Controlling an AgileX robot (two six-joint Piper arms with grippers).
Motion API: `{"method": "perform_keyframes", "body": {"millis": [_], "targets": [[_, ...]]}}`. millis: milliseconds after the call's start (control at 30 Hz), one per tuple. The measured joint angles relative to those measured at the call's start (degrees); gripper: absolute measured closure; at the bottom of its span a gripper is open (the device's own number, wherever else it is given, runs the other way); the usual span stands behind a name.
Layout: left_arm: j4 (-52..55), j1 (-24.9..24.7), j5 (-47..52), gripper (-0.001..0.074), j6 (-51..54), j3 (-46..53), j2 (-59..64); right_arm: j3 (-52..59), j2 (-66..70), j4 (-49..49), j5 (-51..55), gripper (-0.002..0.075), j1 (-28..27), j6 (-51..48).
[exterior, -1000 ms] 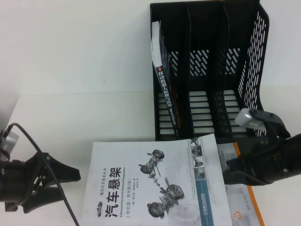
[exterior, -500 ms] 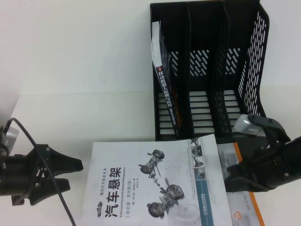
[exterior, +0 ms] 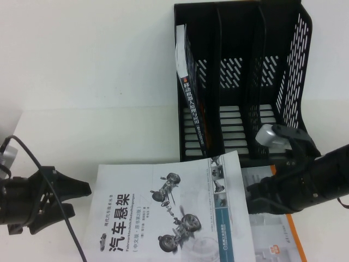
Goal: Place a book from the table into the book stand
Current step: Pick up the book with your left arm
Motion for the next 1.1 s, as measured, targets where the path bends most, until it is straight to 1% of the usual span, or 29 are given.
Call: {"method": "perform_keyframes", "body": {"millis": [133,300,433,600,700,967,1100], "targets": [[1.40,0.00,-0.86,0.0235,-0.97,0.00,0.52,-0.62,2.00,0.70,0.00,0.0726,0.00,0.00],[2.44,0.00,-0.86,0.0254,-1.22,0.00,1.91,-0.97,2.37,0.83,0.00,0.0726,0.00,0.00],[2.56,0.00,-0.72,0.0263,-1.45,0.00,2.80,-0.97,1.75,-1.68,-0.16,0.0726,0.00,0.63],[2.56,0.03,0.66,0.0267,-1.45,-0.10,4.50,-0.97,0.49,-6.80,0.57,0.0726,0.00,5.23],[2.56,0.03,1.30,0.0267,-1.45,-0.10,5.57,-0.97,0.49,-8.37,1.78,0.0726,0.00,6.34],[1.89,0.03,2.02,0.0267,-0.82,-0.10,6.59,-0.97,0.49,-8.45,2.60,0.0726,0.00,6.63],[0.30,0.03,2.11,0.0267,0.05,-0.10,6.59,-0.97,0.49,-6.82,2.60,0.0726,0.00,5.18]]}}
